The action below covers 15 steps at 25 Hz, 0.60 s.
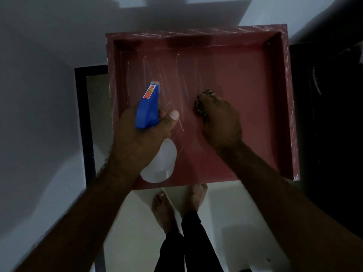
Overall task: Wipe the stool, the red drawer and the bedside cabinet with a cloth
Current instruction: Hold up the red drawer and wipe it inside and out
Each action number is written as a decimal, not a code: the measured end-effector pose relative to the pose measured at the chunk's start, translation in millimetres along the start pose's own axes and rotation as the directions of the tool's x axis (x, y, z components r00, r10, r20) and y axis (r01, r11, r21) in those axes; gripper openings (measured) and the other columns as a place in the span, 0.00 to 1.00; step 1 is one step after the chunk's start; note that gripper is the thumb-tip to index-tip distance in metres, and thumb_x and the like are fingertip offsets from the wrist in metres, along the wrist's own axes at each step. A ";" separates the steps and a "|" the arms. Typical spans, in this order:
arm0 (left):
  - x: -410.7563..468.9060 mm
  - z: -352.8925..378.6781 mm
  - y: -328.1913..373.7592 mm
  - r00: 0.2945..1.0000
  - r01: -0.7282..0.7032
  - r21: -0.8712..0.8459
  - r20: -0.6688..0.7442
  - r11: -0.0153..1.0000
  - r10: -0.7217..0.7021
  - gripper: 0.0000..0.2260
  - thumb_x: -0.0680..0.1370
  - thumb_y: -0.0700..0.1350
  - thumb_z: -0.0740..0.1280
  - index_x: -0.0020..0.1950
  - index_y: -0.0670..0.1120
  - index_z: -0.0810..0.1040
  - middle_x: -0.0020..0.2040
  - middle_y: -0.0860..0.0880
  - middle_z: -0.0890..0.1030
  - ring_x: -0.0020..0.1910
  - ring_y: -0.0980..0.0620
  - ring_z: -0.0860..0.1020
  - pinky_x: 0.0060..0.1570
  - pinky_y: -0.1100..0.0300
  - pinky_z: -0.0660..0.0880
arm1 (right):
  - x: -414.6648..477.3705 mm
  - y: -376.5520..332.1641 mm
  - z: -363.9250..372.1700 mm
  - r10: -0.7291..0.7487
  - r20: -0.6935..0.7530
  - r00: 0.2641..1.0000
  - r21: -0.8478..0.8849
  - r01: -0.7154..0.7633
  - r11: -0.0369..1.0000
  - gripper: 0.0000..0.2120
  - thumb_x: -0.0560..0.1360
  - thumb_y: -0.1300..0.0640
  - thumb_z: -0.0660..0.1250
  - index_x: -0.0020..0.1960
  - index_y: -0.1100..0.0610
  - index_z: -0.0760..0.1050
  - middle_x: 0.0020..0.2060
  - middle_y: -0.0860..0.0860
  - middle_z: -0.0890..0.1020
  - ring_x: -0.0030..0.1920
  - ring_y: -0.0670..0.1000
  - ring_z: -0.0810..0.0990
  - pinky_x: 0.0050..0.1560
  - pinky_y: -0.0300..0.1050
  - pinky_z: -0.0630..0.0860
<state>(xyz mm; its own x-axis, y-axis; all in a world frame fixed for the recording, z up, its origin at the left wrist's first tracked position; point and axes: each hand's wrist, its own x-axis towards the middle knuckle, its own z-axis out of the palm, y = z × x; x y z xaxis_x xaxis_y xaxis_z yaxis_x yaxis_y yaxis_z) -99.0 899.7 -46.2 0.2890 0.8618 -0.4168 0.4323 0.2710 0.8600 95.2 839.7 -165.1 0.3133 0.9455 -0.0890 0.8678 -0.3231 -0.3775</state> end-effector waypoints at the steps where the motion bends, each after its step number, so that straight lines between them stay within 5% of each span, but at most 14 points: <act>1: 0.9 1.0 1.4 1.000 -0.008 -0.006 -0.003 1.000 0.008 0.11 0.75 0.51 0.72 0.44 0.45 0.76 0.38 0.42 0.81 0.37 0.51 0.83 0.40 0.63 0.82 | -3.3 -11.8 -0.6 -0.051 0.016 0.999 0.006 0.051 0.999 0.24 0.73 0.68 0.66 0.67 0.54 0.76 0.66 0.54 0.80 0.63 0.59 0.78 0.51 0.58 0.79; 5: 2.8 4.2 8.4 1.000 -0.019 0.003 -0.020 1.000 0.019 0.08 0.76 0.49 0.72 0.41 0.50 0.74 0.33 0.52 0.80 0.34 0.61 0.80 0.36 0.73 0.76 | -6.1 -17.5 -2.8 -0.275 0.076 0.958 0.016 0.275 0.961 0.27 0.72 0.67 0.70 0.70 0.55 0.76 0.68 0.55 0.80 0.67 0.59 0.78 0.52 0.56 0.79; 8: 7.7 1.3 8.3 1.000 -0.005 -0.018 -0.022 1.000 0.005 0.09 0.76 0.51 0.73 0.41 0.51 0.75 0.38 0.42 0.81 0.39 0.47 0.83 0.41 0.61 0.82 | 10.8 6.6 -1.9 -0.092 0.041 0.995 0.004 0.092 0.996 0.28 0.71 0.67 0.69 0.69 0.52 0.75 0.67 0.53 0.80 0.64 0.59 0.79 0.54 0.59 0.80; 11: 13.1 -1.1 8.6 0.999 -0.019 -0.022 -0.039 1.000 0.018 0.09 0.76 0.50 0.73 0.40 0.52 0.75 0.38 0.42 0.81 0.40 0.42 0.83 0.43 0.56 0.82 | 15.4 -1.2 -0.7 0.008 -0.032 0.999 0.020 -0.008 1.000 0.24 0.73 0.68 0.68 0.67 0.54 0.77 0.65 0.55 0.81 0.62 0.60 0.80 0.54 0.59 0.80; 15: 16.7 2.1 12.5 0.997 -0.055 0.005 -0.045 0.998 0.055 0.09 0.76 0.50 0.73 0.40 0.53 0.74 0.34 0.57 0.82 0.35 0.58 0.81 0.39 0.70 0.77 | 3.7 -31.1 -5.0 -0.221 0.069 0.973 0.041 0.218 0.975 0.25 0.74 0.61 0.63 0.71 0.55 0.76 0.69 0.54 0.79 0.68 0.58 0.77 0.53 0.55 0.76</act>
<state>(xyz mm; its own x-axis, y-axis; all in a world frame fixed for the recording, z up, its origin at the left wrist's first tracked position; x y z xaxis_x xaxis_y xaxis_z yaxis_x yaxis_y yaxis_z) -87.0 916.6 -43.0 0.2733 0.8941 -0.3549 0.4199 0.2210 0.8802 71.3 853.0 -149.0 0.0866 0.9940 -0.0666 0.8987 -0.1068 -0.4253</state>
